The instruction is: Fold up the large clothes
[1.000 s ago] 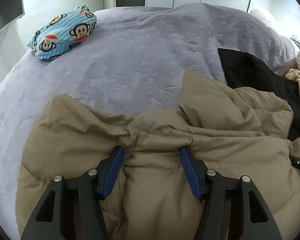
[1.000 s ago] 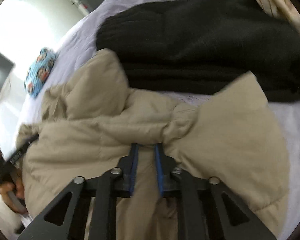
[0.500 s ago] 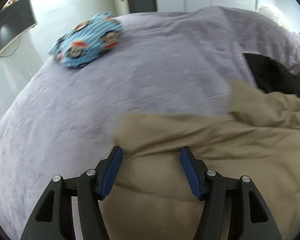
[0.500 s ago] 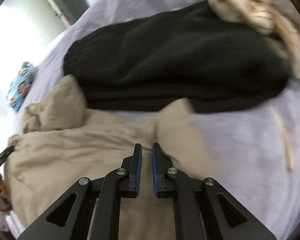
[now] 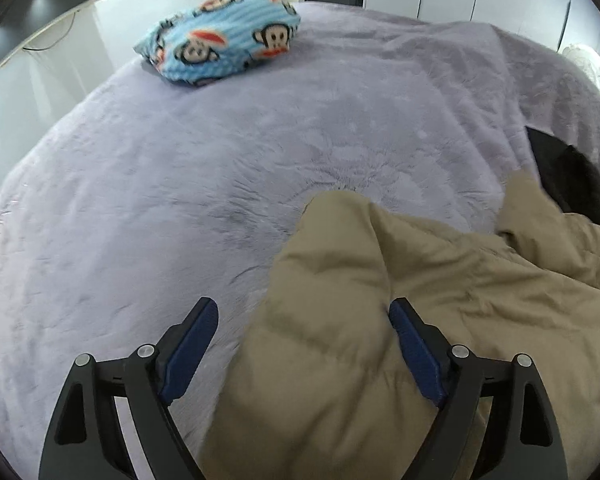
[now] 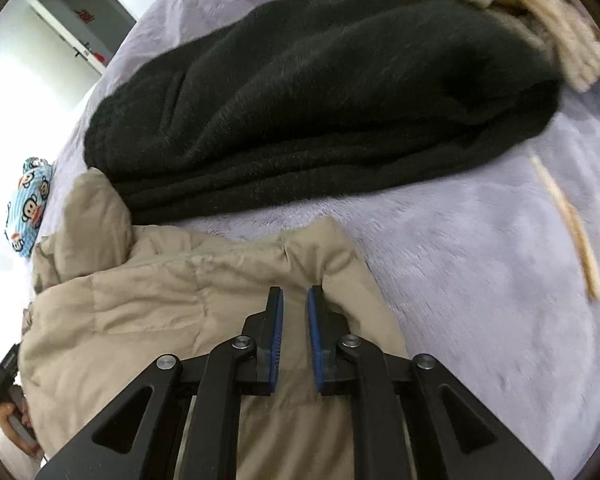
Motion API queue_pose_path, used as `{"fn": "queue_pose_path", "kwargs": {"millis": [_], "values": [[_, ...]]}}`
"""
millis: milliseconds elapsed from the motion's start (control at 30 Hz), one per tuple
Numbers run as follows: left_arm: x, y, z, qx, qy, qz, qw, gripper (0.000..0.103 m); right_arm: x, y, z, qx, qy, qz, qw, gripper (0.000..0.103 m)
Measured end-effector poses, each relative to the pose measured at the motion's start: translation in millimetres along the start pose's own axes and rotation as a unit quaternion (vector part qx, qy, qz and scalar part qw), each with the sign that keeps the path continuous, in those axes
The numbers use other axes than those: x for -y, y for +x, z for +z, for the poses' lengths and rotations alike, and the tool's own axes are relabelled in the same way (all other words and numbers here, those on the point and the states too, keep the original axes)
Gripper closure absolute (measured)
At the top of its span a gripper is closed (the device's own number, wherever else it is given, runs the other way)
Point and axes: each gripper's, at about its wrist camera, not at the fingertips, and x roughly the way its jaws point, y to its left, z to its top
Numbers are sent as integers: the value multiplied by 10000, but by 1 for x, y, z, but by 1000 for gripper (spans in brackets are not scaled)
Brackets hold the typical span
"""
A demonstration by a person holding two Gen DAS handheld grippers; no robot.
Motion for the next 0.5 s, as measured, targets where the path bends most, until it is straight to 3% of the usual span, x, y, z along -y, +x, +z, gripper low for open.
{"fn": "queue_pose_path", "kwargs": {"millis": [33,100,167,367,500], "values": [[-3,-12,-4,18,50,-19,10000,15,0,-11,-4,47,38,62,10000,75],[-5,-29,-11,8,163,-39,9999,15,0,-27,-13,146,113,184,9997,51],[-12,-48,-26,-37,178,-161,9997,15,1,-48,-29,311,291,273,9987,41],[-31,-80,-72,-388,-270,-704,9964,15,9,-80,-83,165,651,488,9966,38],[-33,-96,-102,-534,-308,-1094,9921,15,20,-97,-114,62,928,681,9933,28]]}}
